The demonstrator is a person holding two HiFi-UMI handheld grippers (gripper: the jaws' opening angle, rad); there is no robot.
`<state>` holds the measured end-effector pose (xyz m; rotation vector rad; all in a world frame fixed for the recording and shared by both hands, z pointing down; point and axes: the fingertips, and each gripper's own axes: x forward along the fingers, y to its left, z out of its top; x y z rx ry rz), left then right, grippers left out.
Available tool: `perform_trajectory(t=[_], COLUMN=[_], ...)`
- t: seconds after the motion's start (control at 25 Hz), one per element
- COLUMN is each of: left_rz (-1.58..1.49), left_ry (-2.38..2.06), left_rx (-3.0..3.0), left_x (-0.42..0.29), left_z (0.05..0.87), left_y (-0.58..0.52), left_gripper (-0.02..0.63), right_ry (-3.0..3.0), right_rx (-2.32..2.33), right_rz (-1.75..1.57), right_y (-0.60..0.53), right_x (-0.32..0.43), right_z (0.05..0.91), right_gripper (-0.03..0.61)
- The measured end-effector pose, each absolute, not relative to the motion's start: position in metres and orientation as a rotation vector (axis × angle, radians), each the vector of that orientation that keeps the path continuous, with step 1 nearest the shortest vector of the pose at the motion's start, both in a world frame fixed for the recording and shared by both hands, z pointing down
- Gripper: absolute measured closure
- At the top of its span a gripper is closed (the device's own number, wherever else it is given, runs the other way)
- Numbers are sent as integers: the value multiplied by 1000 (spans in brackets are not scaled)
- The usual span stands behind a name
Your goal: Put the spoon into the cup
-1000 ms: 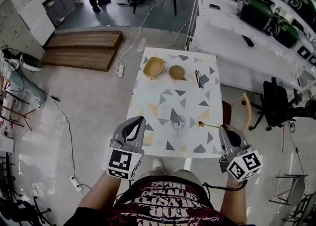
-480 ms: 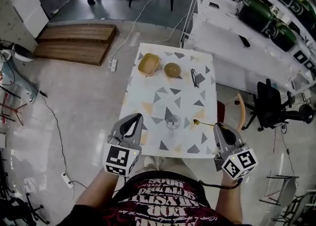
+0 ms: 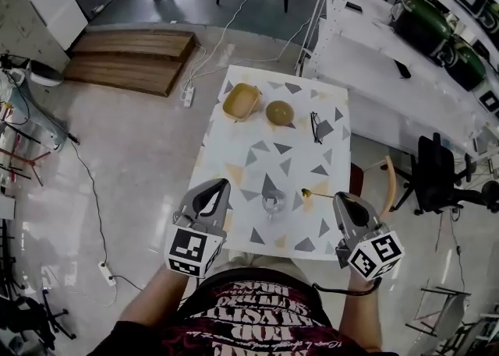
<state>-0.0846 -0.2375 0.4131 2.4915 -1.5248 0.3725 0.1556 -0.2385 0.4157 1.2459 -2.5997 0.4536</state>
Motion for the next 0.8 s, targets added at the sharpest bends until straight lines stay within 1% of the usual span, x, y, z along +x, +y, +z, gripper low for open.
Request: perform_trajectory(t=[0.8], left_rz=[479], left_ry=[-1436], left_rx=[2417], left_x=[-57], left_z=[498], left_y=[-258], left_gripper=[613], right_ry=[-2546], right_rx=[1081], right_rz=[667], right_y=[-253], right_x=[144], right_z=[514], right_gripper=[545])
